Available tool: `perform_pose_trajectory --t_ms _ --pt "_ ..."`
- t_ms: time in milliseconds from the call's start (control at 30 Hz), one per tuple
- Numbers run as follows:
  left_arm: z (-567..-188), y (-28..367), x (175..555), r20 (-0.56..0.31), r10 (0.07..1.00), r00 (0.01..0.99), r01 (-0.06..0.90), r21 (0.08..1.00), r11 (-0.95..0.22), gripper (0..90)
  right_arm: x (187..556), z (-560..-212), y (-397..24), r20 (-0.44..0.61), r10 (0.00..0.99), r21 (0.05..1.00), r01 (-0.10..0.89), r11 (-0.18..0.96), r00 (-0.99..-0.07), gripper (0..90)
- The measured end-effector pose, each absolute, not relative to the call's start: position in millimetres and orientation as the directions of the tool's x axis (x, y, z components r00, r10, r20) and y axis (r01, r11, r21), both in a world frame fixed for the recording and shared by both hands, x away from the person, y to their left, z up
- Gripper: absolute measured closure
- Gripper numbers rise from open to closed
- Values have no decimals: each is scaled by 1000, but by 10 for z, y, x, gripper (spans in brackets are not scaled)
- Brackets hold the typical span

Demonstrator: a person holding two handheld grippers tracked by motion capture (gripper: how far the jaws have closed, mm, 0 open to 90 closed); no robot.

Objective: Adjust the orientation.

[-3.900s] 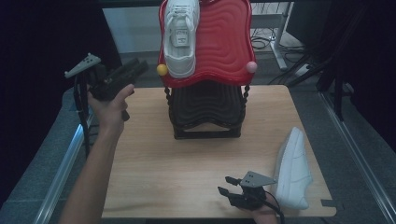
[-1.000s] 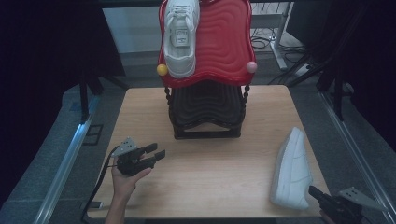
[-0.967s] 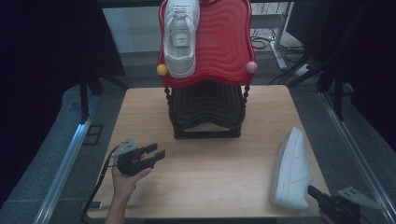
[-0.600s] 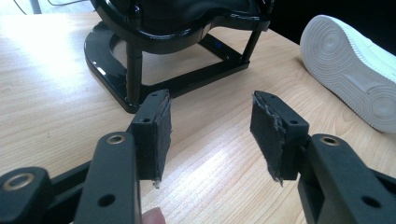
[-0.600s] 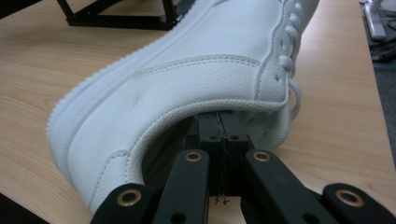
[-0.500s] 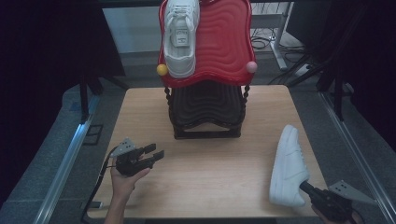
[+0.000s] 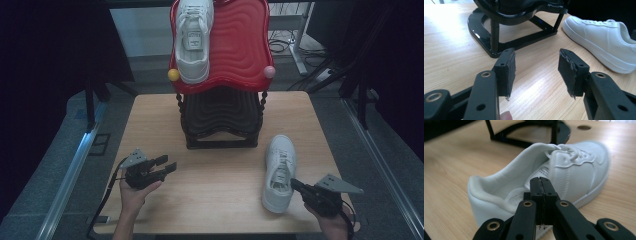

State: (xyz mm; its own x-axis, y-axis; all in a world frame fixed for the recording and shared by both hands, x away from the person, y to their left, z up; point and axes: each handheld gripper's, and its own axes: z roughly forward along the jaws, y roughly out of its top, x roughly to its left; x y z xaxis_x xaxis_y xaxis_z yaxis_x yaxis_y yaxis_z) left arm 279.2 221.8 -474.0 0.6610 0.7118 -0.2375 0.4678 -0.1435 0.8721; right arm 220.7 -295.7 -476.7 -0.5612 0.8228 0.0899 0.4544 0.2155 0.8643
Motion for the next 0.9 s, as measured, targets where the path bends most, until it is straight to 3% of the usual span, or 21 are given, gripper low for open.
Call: perform_pose_trajectory --t_ms 233,400,600,900 --pt "-4725 2235 2782 -235 713 661 464 874 -143 483 2287 -4804 -2712 53 797 851 444 278 -602 900" --pt "-4725 2237 2780 -235 712 662 465 873 -144 482 2193 -4688 -2773 81 800 877 424 227 -595 900" --pt "-4730 2228 2780 -237 710 663 467 872 -145 481 2010 -4508 -2570 88 734 909 356 217 -673 900" --pt "-4734 2245 2782 -238 707 666 467 872 -146 480 2032 -4781 -2177 44 724 859 396 325 -689 899"
